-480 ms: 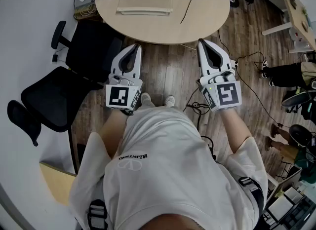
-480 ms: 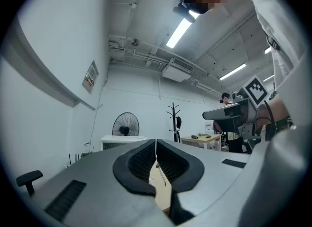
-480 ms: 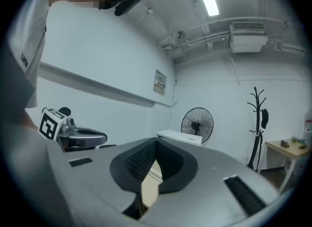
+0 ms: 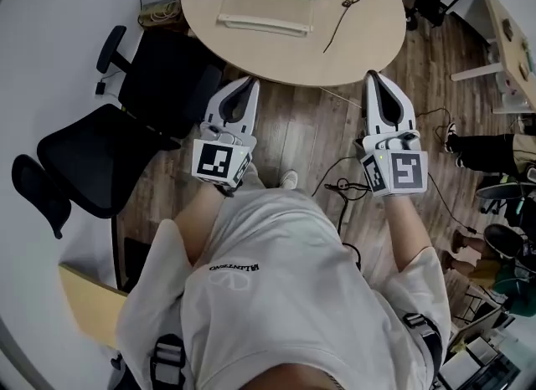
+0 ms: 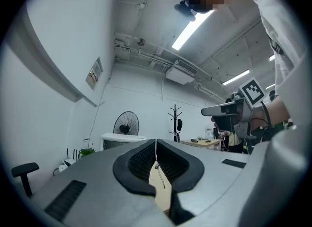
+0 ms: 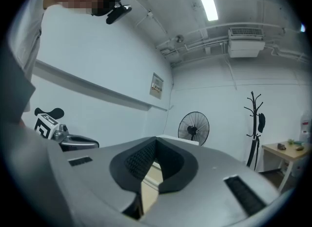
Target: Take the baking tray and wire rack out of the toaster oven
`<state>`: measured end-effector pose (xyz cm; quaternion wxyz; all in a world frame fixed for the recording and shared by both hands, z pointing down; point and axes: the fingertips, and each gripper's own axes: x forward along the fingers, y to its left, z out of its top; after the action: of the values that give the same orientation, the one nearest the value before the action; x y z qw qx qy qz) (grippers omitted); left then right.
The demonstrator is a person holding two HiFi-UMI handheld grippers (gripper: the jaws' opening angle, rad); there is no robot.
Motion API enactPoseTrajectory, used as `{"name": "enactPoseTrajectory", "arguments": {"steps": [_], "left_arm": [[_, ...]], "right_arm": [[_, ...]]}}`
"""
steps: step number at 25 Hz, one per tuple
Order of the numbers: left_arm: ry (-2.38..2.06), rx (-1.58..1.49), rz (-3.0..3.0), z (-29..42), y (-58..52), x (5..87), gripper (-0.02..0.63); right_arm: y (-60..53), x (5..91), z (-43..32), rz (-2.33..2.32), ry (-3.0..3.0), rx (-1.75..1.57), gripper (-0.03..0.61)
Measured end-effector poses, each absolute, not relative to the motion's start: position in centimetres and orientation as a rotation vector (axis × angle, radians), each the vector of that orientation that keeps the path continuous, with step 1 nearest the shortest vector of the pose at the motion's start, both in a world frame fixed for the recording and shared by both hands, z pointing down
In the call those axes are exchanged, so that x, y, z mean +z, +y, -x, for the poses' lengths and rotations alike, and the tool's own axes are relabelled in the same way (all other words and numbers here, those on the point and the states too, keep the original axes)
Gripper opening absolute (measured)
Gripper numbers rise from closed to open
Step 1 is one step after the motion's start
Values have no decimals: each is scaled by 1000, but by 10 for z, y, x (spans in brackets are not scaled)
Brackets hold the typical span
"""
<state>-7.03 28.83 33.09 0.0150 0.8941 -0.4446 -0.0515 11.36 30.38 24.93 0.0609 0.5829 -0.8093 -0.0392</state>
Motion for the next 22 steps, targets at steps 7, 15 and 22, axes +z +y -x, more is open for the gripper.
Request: {"name": "enactPoseTrajectory", "arguments": {"steps": [7, 15, 22], "left_arm": [[-1343, -204, -2755, 88, 278, 336, 9], [-1330, -215, -2750, 123, 270, 347, 9], [-1303, -199, -2732, 123, 259, 350, 9]], "right_arm": [[280, 293, -66, -1735, -2441, -16, 2], [271, 304, -25, -1743, -2444, -28, 2], [264, 308, -24, -1759, -2437, -19, 2]]}}
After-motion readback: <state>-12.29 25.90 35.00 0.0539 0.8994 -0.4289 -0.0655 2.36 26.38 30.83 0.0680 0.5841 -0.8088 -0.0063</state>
